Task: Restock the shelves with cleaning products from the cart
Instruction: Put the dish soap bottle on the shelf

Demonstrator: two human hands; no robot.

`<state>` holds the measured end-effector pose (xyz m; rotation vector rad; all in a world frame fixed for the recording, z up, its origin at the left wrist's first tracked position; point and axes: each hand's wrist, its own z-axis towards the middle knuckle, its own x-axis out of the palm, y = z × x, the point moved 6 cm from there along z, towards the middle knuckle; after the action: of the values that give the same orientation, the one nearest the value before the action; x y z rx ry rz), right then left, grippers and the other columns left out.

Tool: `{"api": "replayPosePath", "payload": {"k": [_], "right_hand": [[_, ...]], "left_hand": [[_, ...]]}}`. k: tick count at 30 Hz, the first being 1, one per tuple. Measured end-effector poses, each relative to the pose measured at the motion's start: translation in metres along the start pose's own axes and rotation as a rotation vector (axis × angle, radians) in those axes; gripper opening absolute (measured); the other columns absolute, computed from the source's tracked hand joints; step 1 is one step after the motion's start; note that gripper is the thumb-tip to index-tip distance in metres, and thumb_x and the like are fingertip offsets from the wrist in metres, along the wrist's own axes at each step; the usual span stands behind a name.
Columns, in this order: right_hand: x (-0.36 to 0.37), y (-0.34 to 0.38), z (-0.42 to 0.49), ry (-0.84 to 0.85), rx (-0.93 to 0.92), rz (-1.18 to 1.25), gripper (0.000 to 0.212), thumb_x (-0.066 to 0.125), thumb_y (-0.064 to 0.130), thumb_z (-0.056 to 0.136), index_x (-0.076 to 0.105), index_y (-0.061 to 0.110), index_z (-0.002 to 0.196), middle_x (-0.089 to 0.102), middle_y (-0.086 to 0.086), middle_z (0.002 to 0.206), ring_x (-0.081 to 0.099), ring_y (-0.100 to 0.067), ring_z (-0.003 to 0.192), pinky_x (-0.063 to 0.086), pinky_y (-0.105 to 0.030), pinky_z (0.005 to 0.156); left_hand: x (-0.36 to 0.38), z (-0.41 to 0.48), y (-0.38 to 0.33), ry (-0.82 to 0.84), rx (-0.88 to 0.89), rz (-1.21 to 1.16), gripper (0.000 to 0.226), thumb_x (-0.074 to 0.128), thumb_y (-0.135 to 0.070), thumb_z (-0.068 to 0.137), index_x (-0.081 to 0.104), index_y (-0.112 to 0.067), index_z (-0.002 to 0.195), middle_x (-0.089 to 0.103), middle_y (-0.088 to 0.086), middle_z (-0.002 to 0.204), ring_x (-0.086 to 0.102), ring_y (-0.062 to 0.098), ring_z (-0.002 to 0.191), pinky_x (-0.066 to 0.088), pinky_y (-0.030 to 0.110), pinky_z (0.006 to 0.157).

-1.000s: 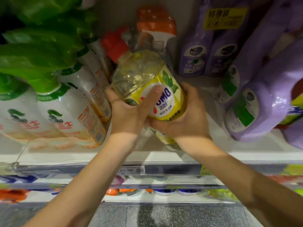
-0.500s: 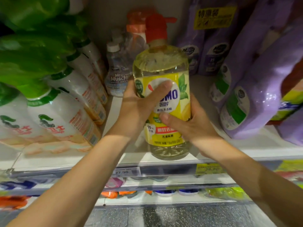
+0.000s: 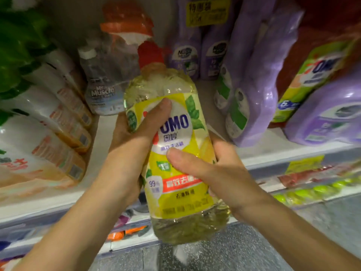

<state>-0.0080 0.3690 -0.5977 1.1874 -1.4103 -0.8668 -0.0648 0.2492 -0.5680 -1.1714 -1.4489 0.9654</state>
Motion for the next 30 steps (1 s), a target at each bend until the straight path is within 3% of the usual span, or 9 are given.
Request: {"api": "replayPosePath", "payload": {"k": [3,4,6,8,14,17,20,26,30], "right_hand": [[-0.012,-0.005,-0.018,-0.044,0.025,0.029,0.035,0.080,0.029,0.059,0.070,0.038,0.092,0.076,0.008,0.087,0.073,-0.014,0.084,0.061,-0.043,0.072],[-0.016,-0.004,-0.025,-0.032,0.011,0.036,0.037,0.080,0.027,0.063,0.069,0.032,0.098,0.076,0.007,0.090,0.072,-0.014,0.087,0.060,-0.041,0.072],[-0.027,-0.001,-0.039,-0.026,-0.024,0.066,0.039,0.078,0.020,0.070,0.067,0.027,0.107,0.075,0.007,0.096,0.071,-0.009,0.089,0.058,-0.024,0.071],[-0.042,0.000,-0.055,-0.054,-0.036,0.056,0.043,0.079,0.019,0.071,0.065,0.027,0.112,0.075,0.006,0.101,0.071,-0.011,0.094,0.057,-0.023,0.078],[-0.088,0.003,-0.101,-0.181,-0.124,0.093,0.044,0.078,0.011,0.074,0.064,0.023,0.113,0.074,0.002,0.104,0.071,-0.014,0.095,0.056,-0.026,0.079],[-0.110,0.004,-0.128,-0.235,-0.163,0.093,0.047,0.080,0.016,0.073,0.063,0.022,0.116,0.073,-0.003,0.108,0.069,-0.022,0.101,0.056,-0.036,0.086],[-0.136,0.005,-0.155,-0.295,-0.190,0.142,0.046,0.080,0.018,0.067,0.065,0.025,0.111,0.074,-0.002,0.106,0.070,-0.020,0.098,0.056,-0.029,0.080],[-0.195,0.019,-0.201,-0.378,-0.263,0.158,0.045,0.078,0.022,0.069,0.065,0.034,0.111,0.073,-0.002,0.109,0.070,-0.021,0.099,0.056,-0.027,0.078],[-0.243,0.029,-0.224,-0.380,-0.287,0.210,0.049,0.077,0.018,0.072,0.063,0.036,0.116,0.072,-0.003,0.111,0.070,-0.021,0.101,0.056,-0.025,0.078]], "left_hand": [[0.013,-0.015,0.004,-0.028,-0.033,-0.035,0.042,0.027,-0.015,0.103,0.033,0.008,0.138,0.043,0.020,0.135,0.043,0.026,0.124,0.036,0.017,0.063],[0.023,-0.020,0.007,0.000,-0.047,-0.025,0.041,0.030,-0.013,0.102,0.036,0.010,0.136,0.045,0.024,0.134,0.049,0.023,0.120,0.038,0.011,0.062],[0.050,-0.035,0.014,0.084,-0.060,0.104,0.042,0.046,-0.022,0.095,0.051,0.001,0.129,0.063,0.017,0.108,0.068,0.004,0.078,0.045,0.006,0.062],[0.056,-0.048,0.024,0.100,-0.021,0.062,0.053,0.068,-0.032,0.072,0.059,-0.006,0.117,0.073,0.006,0.084,0.069,0.006,0.058,0.056,0.023,0.062],[0.101,-0.075,0.048,0.230,-0.079,-0.005,0.088,0.075,-0.044,0.051,0.052,-0.008,0.128,0.070,0.019,0.107,0.070,0.037,0.091,0.056,0.054,0.074],[0.129,-0.091,0.056,0.315,-0.060,0.002,0.089,0.076,-0.044,0.049,0.053,-0.008,0.127,0.071,0.017,0.103,0.072,0.031,0.082,0.057,0.043,0.063],[0.163,-0.109,0.064,0.415,-0.059,-0.011,0.084,0.081,-0.034,0.051,0.051,-0.007,0.125,0.071,0.013,0.094,0.071,0.023,0.071,0.054,0.032,0.054],[0.243,-0.138,0.077,0.561,-0.010,-0.032,0.073,0.083,-0.021,0.054,0.052,-0.009,0.119,0.074,0.011,0.090,0.072,0.025,0.071,0.055,0.033,0.052],[0.296,-0.151,0.093,0.565,-0.017,-0.006,0.067,0.079,-0.035,0.047,0.057,-0.022,0.109,0.074,0.007,0.088,0.073,0.026,0.073,0.055,0.035,0.051]]}}
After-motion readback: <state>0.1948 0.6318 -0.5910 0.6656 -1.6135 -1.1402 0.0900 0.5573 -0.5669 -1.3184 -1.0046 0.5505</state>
